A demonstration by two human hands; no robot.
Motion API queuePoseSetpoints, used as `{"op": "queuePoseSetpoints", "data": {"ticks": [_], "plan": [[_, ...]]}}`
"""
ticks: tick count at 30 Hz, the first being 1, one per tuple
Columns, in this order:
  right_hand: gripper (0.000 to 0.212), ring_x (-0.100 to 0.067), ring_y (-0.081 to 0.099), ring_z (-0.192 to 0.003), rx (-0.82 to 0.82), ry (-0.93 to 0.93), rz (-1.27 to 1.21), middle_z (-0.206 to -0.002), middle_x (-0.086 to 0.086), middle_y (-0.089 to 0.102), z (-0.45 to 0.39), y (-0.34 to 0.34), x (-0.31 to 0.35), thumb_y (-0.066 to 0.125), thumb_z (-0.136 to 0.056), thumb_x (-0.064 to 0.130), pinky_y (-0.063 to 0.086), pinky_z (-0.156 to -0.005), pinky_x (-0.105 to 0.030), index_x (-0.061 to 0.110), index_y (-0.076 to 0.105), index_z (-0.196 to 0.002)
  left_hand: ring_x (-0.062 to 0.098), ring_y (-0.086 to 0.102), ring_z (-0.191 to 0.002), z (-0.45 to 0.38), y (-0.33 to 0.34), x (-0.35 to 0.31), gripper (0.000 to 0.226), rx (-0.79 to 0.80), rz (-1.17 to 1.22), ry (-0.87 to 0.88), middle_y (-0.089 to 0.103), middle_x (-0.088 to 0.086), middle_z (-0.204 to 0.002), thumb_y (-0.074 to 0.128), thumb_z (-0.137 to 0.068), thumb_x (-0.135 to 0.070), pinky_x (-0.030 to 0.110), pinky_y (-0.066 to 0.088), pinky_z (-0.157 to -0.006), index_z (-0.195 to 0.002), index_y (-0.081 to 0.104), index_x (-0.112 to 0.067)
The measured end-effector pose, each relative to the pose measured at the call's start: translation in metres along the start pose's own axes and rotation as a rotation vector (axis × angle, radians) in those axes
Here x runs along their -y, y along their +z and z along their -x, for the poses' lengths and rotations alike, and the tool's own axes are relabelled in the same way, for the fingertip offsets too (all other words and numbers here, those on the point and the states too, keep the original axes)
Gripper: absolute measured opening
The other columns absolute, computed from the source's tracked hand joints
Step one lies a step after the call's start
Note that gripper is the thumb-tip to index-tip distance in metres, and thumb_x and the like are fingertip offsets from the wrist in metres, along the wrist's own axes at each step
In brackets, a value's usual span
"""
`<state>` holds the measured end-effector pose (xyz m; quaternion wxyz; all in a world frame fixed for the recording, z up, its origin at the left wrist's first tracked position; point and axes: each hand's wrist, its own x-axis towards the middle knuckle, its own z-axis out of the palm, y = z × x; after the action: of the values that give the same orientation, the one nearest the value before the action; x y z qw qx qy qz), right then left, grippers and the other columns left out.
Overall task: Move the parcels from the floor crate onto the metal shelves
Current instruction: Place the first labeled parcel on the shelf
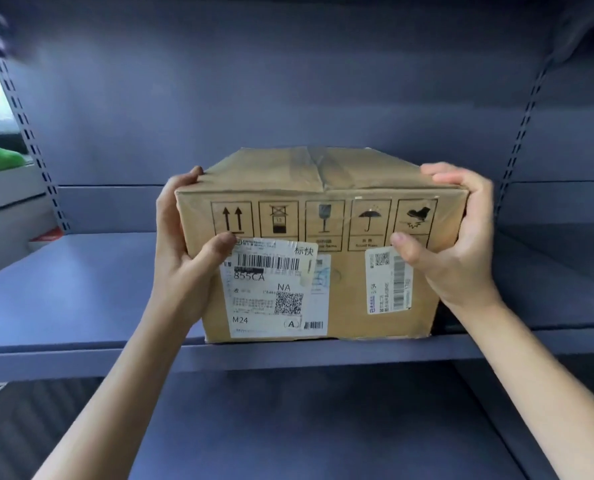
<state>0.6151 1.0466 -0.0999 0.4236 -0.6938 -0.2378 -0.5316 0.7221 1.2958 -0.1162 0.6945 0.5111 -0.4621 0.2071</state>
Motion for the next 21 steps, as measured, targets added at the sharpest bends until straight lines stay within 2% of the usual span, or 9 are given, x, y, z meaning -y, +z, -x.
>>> {"op": "queuePoseSetpoints", "data": {"ticks": [2, 10, 13, 16, 19, 21], "plan": [[0.057, -0.025, 0.048, -0.109, 0.005, -0.007, 0.001, -0.116, -0.016, 0.043, 0.000, 0.000, -0.001, 0.070, -0.067, 0.022, 0.045, -0.093, -0.048, 0.017, 0.037, -0.113, 0.002, 0.051, -0.108, 0.000, -0.001, 0.001, 0.055, 0.006, -0.015, 0.011, 0.040, -0.006, -0.131, 0.057, -0.073, -0.019, 0.021, 0.047, -0.083, -0.123, 0.035, -0.031], [0.058, -0.029, 0.047, -0.111, 0.012, 0.008, 0.003, -0.118, -0.017, 0.041, -0.001, -0.001, -0.003, 0.070, -0.068, 0.023, 0.043, -0.094, -0.055, 0.020, 0.037, -0.115, 0.005, 0.052, -0.107, 0.000, 0.000, -0.006, 0.056, -0.006, -0.060, -0.037, 0.043, -0.010, -0.129, 0.057, -0.074, -0.020, 0.024, 0.048, -0.084, -0.123, 0.034, -0.030], [0.059, -0.033, 0.047, -0.115, 0.004, 0.034, 0.036, -0.121, -0.017, 0.042, 0.000, -0.002, -0.001, 0.071, -0.068, 0.025, 0.040, -0.095, -0.059, 0.020, 0.037, -0.116, 0.005, 0.055, -0.107, -0.001, -0.005, -0.014, 0.056, -0.017, -0.125, -0.087, 0.045, -0.013, -0.134, 0.063, -0.071, -0.025, 0.022, 0.050, -0.079, -0.118, 0.040, -0.043], [0.060, -0.039, 0.045, -0.119, 0.006, 0.071, 0.096, -0.124, -0.018, 0.043, 0.000, -0.002, 0.004, 0.070, -0.067, 0.028, 0.037, -0.097, -0.062, 0.023, 0.036, -0.116, 0.013, 0.057, -0.109, -0.005, -0.012, -0.024, 0.055, 0.017, -0.169, -0.158, 0.047, -0.024, -0.132, 0.069, -0.068, -0.030, 0.023, 0.053, -0.075, -0.113, 0.043, -0.051], [0.061, -0.028, 0.045, -0.123, 0.027, 0.164, 0.127, -0.129, -0.013, 0.044, -0.002, -0.004, 0.017, 0.071, -0.066, 0.028, 0.040, -0.100, -0.052, 0.026, 0.036, -0.116, 0.007, 0.058, -0.107, -0.007, -0.014, -0.036, 0.057, 0.062, -0.192, -0.209, 0.049, -0.032, -0.125, 0.071, -0.067, -0.030, 0.017, 0.052, -0.074, -0.113, 0.044, -0.051], [0.062, -0.013, 0.042, -0.128, 0.032, 0.263, 0.140, -0.136, -0.006, 0.043, 0.000, -0.006, 0.028, 0.073, -0.065, 0.028, 0.038, -0.105, -0.031, 0.028, 0.038, -0.116, -0.002, 0.057, -0.105, -0.007, -0.015, -0.042, 0.060, 0.064, -0.212, -0.251, 0.050, -0.037, -0.121, 0.075, -0.067, -0.024, 0.014, 0.051, -0.076, -0.113, 0.045, -0.049]]}}
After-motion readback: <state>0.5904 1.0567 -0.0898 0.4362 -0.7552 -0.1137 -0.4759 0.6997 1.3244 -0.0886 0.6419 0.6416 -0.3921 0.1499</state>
